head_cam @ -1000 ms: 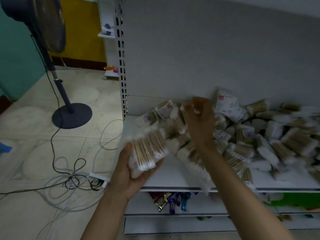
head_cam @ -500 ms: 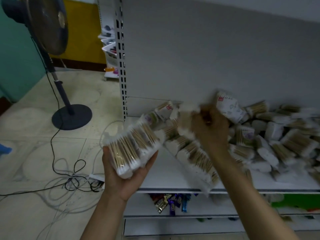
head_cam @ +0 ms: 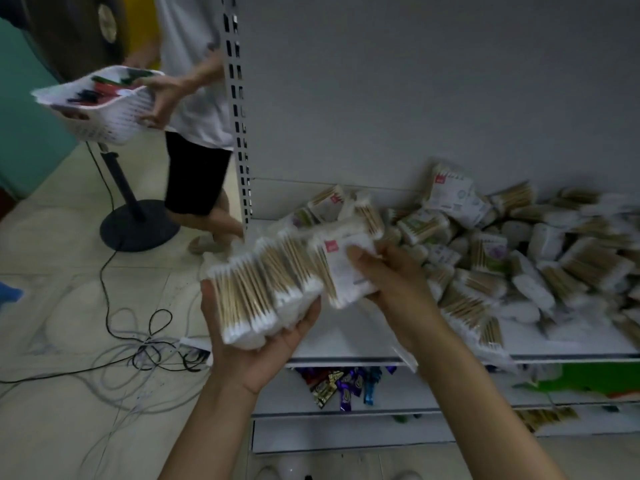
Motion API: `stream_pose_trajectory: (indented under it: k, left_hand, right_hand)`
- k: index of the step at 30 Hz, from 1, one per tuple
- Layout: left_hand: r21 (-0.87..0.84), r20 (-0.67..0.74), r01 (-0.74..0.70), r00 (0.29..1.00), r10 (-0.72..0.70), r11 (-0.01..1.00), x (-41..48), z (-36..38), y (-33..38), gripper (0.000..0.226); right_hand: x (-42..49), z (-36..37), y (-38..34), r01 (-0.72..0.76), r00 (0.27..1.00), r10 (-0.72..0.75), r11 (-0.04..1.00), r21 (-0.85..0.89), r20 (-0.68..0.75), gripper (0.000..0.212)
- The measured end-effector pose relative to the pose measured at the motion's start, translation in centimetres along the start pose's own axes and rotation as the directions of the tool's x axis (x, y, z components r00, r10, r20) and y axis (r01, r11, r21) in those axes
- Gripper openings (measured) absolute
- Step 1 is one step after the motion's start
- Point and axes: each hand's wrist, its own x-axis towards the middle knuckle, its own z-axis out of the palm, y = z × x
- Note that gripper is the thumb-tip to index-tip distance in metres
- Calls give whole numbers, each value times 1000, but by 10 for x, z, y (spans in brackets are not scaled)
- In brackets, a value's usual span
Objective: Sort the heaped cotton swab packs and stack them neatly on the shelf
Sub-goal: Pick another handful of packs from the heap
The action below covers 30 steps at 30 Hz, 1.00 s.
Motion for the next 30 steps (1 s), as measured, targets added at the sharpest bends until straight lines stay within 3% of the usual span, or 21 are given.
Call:
stream_pose_trajectory:
  k: [2, 4, 6, 7, 8, 11, 13, 16, 18, 21, 23, 24, 26, 27, 30]
  left_hand:
    - [-88, 101, 78, 992, -69, 993, -7, -1, -1, 89]
    - [-158, 185, 169, 973, -139, 973, -8, 3, -8, 85]
    - [-188, 251, 201, 956, -151, 961, -13, 13, -18, 79]
    - [-117, 246, 183, 957, -150, 976, -11, 16, -23, 75]
    - [-27, 243, 140, 962, -129, 990, -11, 22, -27, 74]
    - [-17, 411, 174, 899, -152, 985, -15, 29, -26, 75]
    - [73, 392, 182, 899, -196, 981, -11, 27, -29, 75]
    - [7, 483, 150, 865, -135, 989, -4, 20, -33, 63]
    - [-85, 418, 122, 905, -76, 989, -7, 22, -34, 61]
    - [-189, 232, -11, 971, 56, 982, -13, 15, -39, 73]
    - [-209, 252, 31, 967, 23, 977, -16, 12, -39, 65]
    - [-91, 240, 66, 970, -42, 994, -17, 12, -37, 60]
    - [-36, 200, 38, 979, -30, 999, -20, -4, -36, 61]
    - [-33, 259, 86, 963, -74, 996, -19, -6, -34, 62]
    - [-50, 395, 195, 905, -160, 980, -20, -8, -32, 63]
  right_hand:
    - [2, -8, 2, 51, 967, -72, 994, -93, -246, 40]
    - [-2, -9, 8, 91, 925, -197, 945, -314, -324, 44]
    - [-15, 0, 14, 153, 932, -268, 900, -407, -242, 33]
    - [-22, 6, 16, 177, 948, -265, 900, -399, -178, 31]
    - [-27, 11, 18, 186, 960, -251, 905, -382, -126, 35]
    - [-31, 11, 19, 155, 984, -178, 914, -376, -26, 47]
    - [-28, 8, 22, 119, 992, -127, 918, -379, 4, 54]
    - [-21, 7, 24, 138, 990, -124, 904, -405, 60, 73]
    - [-9, 2, 14, 132, 991, -102, 860, -492, 88, 68]
    - [29, -8, -4, 87, 990, -129, 863, -497, -52, 39]
    - [64, -17, -1, 139, 933, -316, 755, -641, -171, 20]
    - [81, -21, 1, 126, 911, -363, 700, -703, -198, 18]
    - [111, -30, 6, 46, 935, -305, 613, -789, -183, 41]
    - [123, -34, 10, 10, 953, -253, 575, -818, -166, 47]
    - [137, -40, 16, -31, 972, -194, 448, -893, -131, 32]
